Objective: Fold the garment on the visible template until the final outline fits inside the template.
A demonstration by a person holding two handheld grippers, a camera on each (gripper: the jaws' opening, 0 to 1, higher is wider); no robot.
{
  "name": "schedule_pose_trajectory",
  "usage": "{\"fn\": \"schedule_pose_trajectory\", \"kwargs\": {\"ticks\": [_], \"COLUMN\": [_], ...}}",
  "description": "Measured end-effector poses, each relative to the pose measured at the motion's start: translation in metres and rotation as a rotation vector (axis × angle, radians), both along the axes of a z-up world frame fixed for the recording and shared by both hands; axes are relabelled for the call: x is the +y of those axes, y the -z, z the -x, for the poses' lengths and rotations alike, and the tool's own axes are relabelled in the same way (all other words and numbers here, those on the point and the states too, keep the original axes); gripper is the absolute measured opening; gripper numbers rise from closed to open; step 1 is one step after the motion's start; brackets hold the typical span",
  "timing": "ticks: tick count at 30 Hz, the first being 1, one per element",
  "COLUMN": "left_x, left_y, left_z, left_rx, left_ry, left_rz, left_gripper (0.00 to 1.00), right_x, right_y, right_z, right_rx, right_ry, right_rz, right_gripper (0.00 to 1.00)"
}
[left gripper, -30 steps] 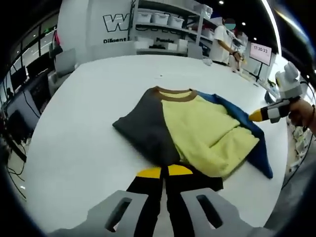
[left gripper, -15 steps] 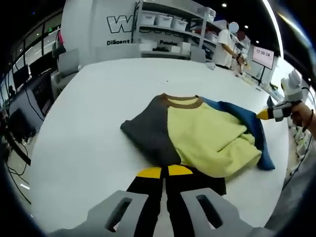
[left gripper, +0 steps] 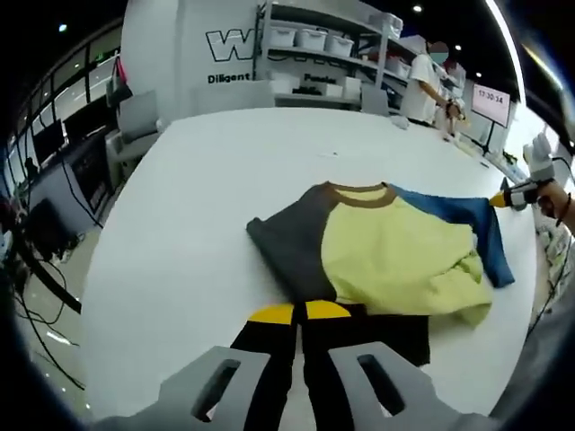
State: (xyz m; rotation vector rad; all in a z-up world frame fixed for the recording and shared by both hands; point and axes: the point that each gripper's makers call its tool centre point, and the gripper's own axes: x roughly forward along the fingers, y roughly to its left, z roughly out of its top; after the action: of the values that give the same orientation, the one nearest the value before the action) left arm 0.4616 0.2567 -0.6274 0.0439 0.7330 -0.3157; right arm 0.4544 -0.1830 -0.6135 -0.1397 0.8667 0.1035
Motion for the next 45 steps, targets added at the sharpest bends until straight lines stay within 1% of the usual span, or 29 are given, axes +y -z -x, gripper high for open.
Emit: {"fn": "schedule_pose_trajectory", "kwargs": {"ticks": [3,4,7,13,16,19,21,23,24,25,26,27,28,29,30,32,34,35,38,41,43,45], "left_x": [0.007,0.011,0.018,0.024,0.026,0.023,0.019,0.018,0.017,0.015,0.014,0.010,0.008,0.006,0.004,-0.002,-0.005,-0.006,-0.009,-0.016,-0.022,-0.028], "left_y": [0.002,0.003,0.005,0.009,0.010,0.009,0.009,0.009,0.009,0.007,0.007,0.003,0.001,-0.001,-0.002,-0.008,-0.011,-0.012,-0.019,-0.027,-0.031,-0.030], "left_z": [-0.009,-0.014,-0.023,-0.031,-0.031,-0.030,-0.028,-0.026,-0.025,-0.023,-0.022,-0.019,-0.018,-0.016,-0.014,-0.008,-0.005,-0.003,0.001,0.007,0.011,0.017], "left_rx": [0.011,0.013,0.028,0.051,0.042,0.039,0.037,0.038,0.037,0.037,0.034,0.022,0.016,0.016,0.016,0.004,-0.006,-0.006,-0.012,-0.025,-0.032,-0.030], "left_ry": [0.008,0.013,0.018,0.011,0.015,0.007,0.008,0.006,0.004,-0.004,-0.005,-0.009,-0.011,-0.006,-0.002,0.000,0.003,0.003,-0.009,-0.017,-0.015,0.002], "left_rz": [-0.028,-0.052,-0.077,-0.105,-0.128,-0.124,-0.125,-0.128,-0.122,-0.109,-0.104,-0.079,-0.066,-0.061,-0.055,-0.041,-0.034,-0.031,-0.008,0.007,0.016,0.012], "left_gripper": [0.02,0.02,0.02,0.02,0.03,0.03,0.07,0.17,0.20,0.23,0.25,0.27,0.29,0.32,0.35,0.42,0.47,0.50,0.54,0.56,0.56,0.59], "right_x": [-0.005,-0.009,-0.017,-0.023,-0.022,-0.016,-0.016,-0.012,-0.010,-0.008,-0.007,-0.001,0.004,0.007,0.010,0.024,0.033,0.044,0.064,0.084,0.099,0.109], "right_y": [0.003,0.005,0.009,0.016,0.020,0.023,0.022,0.020,0.016,0.013,0.013,0.010,0.009,0.008,0.007,0.004,0.002,-0.001,-0.006,-0.010,-0.009,-0.007], "right_z": [-0.002,-0.004,-0.007,-0.014,-0.017,-0.016,-0.015,-0.012,-0.013,-0.013,-0.012,-0.011,-0.011,-0.010,-0.009,-0.005,-0.003,-0.001,0.001,0.003,0.008,0.012], "right_rx": [0.013,0.018,0.033,0.048,0.050,0.065,0.054,0.052,0.028,0.013,0.013,-0.002,-0.009,-0.013,-0.017,-0.038,-0.043,-0.055,-0.072,-0.091,-0.084,-0.076], "right_ry": [-0.005,-0.006,0.000,-0.012,-0.013,-0.013,0.003,0.010,0.015,0.015,0.017,0.036,0.036,0.034,0.032,0.015,0.009,0.008,-0.017,-0.041,-0.067,-0.088], "right_rz": [0.018,0.031,0.056,0.113,0.123,0.116,0.114,0.097,0.092,0.091,0.088,0.051,0.030,0.016,0.002,-0.028,-0.053,-0.091,-0.143,-0.193,-0.206,-0.225], "right_gripper": [0.00,0.00,0.00,0.00,0.00,0.00,0.00,0.00,0.00,0.02,0.09,0.15,0.19,0.21,0.21,0.22,0.26,0.30,0.36,0.38,0.41,0.45]}}
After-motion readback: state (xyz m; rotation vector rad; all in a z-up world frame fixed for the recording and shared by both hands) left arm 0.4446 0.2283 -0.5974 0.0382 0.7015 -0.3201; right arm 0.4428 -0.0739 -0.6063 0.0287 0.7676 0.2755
